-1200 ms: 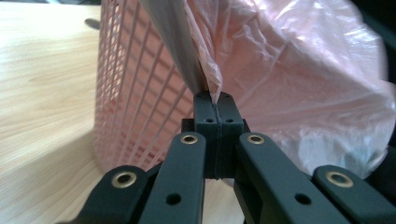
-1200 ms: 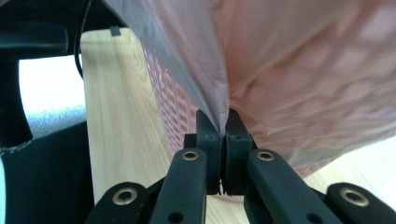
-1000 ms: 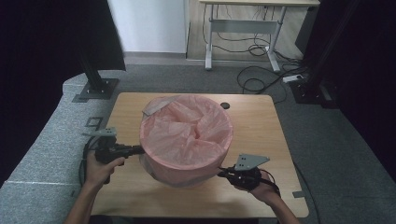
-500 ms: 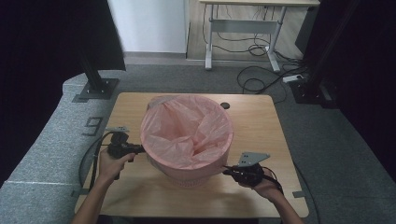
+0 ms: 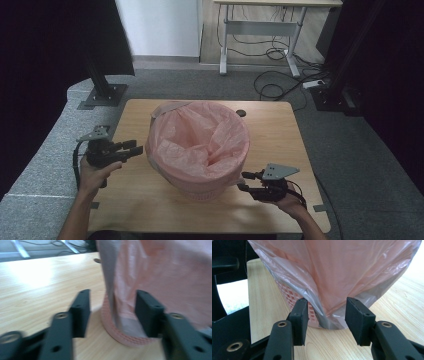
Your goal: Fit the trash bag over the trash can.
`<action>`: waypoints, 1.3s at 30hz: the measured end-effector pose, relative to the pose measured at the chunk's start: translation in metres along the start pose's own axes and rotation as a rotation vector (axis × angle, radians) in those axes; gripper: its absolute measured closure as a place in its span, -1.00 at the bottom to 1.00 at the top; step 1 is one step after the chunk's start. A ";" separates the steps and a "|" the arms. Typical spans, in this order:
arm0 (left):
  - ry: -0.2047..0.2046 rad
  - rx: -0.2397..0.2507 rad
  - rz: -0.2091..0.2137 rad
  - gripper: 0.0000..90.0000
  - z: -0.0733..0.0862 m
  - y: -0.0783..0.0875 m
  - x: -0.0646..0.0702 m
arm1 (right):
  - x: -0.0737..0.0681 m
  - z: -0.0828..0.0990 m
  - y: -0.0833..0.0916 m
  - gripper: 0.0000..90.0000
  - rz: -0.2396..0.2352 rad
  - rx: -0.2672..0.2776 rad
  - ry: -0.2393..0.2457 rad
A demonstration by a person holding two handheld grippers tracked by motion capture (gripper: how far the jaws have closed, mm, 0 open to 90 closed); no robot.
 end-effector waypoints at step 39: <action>0.087 -0.025 0.118 0.99 -0.101 -0.072 -0.033 | 0.008 -0.072 0.065 0.09 0.140 0.164 0.082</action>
Point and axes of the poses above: each handheld gripper's, and its own axes: y roughly backward along the jaws, z roughly out of its underside, x roughly to its right, the point moved 5 cm from there along -y, roughly forward along the jaws, and after that the axes turned 2 degrees about y, right-handed, at the moved point
